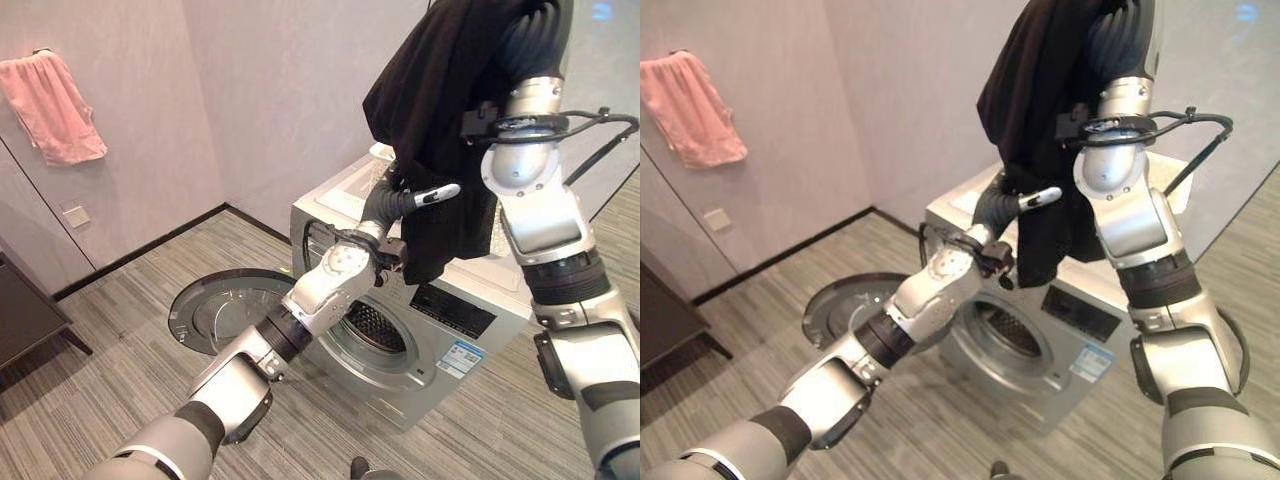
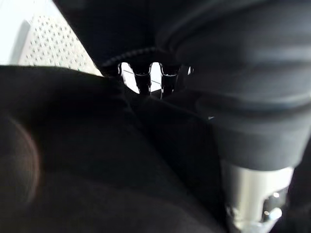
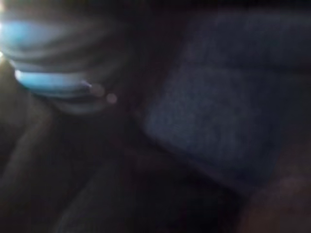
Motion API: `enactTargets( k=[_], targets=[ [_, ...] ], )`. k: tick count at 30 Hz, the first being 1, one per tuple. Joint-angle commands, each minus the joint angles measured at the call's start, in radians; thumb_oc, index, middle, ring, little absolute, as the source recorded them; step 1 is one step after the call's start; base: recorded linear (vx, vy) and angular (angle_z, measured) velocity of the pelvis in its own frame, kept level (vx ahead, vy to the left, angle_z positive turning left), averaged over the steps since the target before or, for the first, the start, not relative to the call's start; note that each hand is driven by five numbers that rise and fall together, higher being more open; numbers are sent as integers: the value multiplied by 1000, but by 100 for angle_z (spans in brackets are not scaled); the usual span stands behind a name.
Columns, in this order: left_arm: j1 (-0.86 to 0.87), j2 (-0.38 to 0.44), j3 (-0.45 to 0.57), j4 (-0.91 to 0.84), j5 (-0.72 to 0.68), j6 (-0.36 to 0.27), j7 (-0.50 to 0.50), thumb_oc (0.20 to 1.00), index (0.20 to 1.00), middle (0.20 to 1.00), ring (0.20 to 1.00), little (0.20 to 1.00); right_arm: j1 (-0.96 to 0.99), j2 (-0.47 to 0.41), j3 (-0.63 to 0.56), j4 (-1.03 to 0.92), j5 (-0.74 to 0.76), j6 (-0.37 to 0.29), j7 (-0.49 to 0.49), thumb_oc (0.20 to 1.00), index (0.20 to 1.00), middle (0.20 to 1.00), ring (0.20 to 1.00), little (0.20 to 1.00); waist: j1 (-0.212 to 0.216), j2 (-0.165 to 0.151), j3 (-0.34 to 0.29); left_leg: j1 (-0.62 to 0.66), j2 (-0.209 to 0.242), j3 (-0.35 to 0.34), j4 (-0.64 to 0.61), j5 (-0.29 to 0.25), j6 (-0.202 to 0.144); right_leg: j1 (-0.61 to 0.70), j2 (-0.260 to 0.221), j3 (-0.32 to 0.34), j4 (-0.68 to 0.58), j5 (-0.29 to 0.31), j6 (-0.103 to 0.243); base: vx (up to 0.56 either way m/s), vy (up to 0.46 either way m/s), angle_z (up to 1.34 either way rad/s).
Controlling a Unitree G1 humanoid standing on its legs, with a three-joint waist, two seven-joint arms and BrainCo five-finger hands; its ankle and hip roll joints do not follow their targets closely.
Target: Grab the laundry basket,head to the washer,open it,put in the laundry and shut it.
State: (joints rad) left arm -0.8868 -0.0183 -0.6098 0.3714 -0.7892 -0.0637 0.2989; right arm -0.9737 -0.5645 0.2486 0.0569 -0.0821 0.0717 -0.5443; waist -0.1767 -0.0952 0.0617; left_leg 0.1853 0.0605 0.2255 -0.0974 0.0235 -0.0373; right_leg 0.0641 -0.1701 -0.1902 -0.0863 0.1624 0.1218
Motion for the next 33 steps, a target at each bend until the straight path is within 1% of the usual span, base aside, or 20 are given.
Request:
enactTargets(
  k=[1,5,11,12,13,14,16,18,19,21,22,23,24,26,27,33],
  targets=[
    [-100,-67,10,-27,-60,-101,10,1000,1000,1000,1000,1000,-111,28,-17,53,46,-71,-45,200,200,200,200,200,32,1,-29,68,91,10,67,-192,-9,-72,-77,12,34,-42,69,0,0,0],
    [-87,-72,13,-33,-75,-115,9,1000,1000,1000,1000,1000,-112,59,-11,56,64,-85,-53,200,200,200,200,200,27,2,-28,73,91,19,63,-191,-9,-75,-75,19,35,-41,68,0,0,0],
    [-77,-72,34,-5,-50,-135,10,1000,1000,1000,1000,1000,-114,116,-1,49,88,-110,-53,200,200,200,200,200,13,7,-34,90,88,41,52,-193,-7,-84,-72,41,36,-40,68,10,-2,-4],
    [-75,-72,42,1,-46,-140,12,586,586,586,586,586,-110,125,2,45,93,-116,-51,200,200,200,200,200,10,7,-34,93,88,43,52,-194,-7,-85,-70,44,36,-40,68,14,-7,-5],
    [-72,-74,48,11,-45,-145,15,498,498,498,498,498,-108,131,2,42,98,-121,-49,200,200,200,200,200,8,8,-34,95,88,45,51,-193,-7,-86,-69,47,37,-40,67,8,-3,-6],
    [-73,-74,49,12,-45,-146,15,200,200,200,200,200,-108,131,3,42,98,-121,-48,200,200,200,200,200,8,8,-34,96,88,46,50,-193,-7,-86,-69,48,37,-40,67,1,-1,-7],
    [-55,-72,64,5,-43,-165,21,200,200,200,200,200,-86,153,11,25,126,-140,-37,200,200,200,200,200,2,9,-35,101,88,52,45,-192,-6,-91,-65,56,37,-39,65,3,-7,-11],
    [-49,-71,65,3,-36,-170,24,200,200,200,200,200,-78,154,14,22,129,-144,-34,200,200,200,200,200,1,9,-37,103,88,56,44,-191,-7,-92,-64,60,38,-39,65,3,-8,-13],
    [-33,-62,81,-13,-27,-186,29,200,200,200,200,200,-66,164,18,11,137,-157,-27,200,200,200,200,200,-3,8,-37,106,87,61,41,-192,-6,-96,-61,66,37,-38,65,-1,-10,-16],
    [-25,-58,85,-16,-18,-190,29,200,200,200,200,200,-57,169,19,10,145,-161,-23,200,200,200,200,200,-3,7,-39,108,87,65,39,-191,-6,-98,-60,70,37,-37,64,-5,-8,-19],
    [-13,-47,100,-17,-2,-203,33,200,200,200,200,200,-38,181,21,12,176,-181,-11,200,200,200,200,200,-6,5,-40,114,85,73,37,-192,-5,-101,-57,78,35,-34,65,-8,-3,-14],
    [-13,-47,100,-17,-2,-203,33,200,200,200,200,200,-38,181,21,12,177,-182,-11,200,200,200,200,200,-6,6,-40,114,85,74,37,-192,-5,-101,-57,79,35,-34,65,-10,-4,-9],
    [-8,-47,106,-17,-3,-206,34,200,200,200,200,200,-33,183,22,13,183,-182,-9,391,391,391,391,391,-6,6,-40,116,84,76,36,-192,-5,-101,-56,80,34,-33,66,0,0,0],
    [-3,-43,115,-21,4,-212,39,200,200,200,200,200,-20,184,20,14,190,-186,-3,937,937,937,937,937,-8,6,-41,119,84,80,34,-192,-4,-102,-55,84,34,-31,67,0,0,0],
    [-2,-42,115,-22,5,-212,39,200,200,200,200,200,-19,184,20,14,190,-186,-3,1000,1000,1000,1000,1000,-8,6,-41,119,84,81,34,-192,-4,-102,-55,84,34,-31,67,0,0,0],
    [13,-33,140,-10,17,-227,49,200,200,200,200,200,-1,194,38,19,262,-212,30,1000,1000,1000,1000,1000,-12,3,-43,130,77,104,29,-193,-2,-117,-50,101,35,-22,74,-20,-2,-11]
  ],
)
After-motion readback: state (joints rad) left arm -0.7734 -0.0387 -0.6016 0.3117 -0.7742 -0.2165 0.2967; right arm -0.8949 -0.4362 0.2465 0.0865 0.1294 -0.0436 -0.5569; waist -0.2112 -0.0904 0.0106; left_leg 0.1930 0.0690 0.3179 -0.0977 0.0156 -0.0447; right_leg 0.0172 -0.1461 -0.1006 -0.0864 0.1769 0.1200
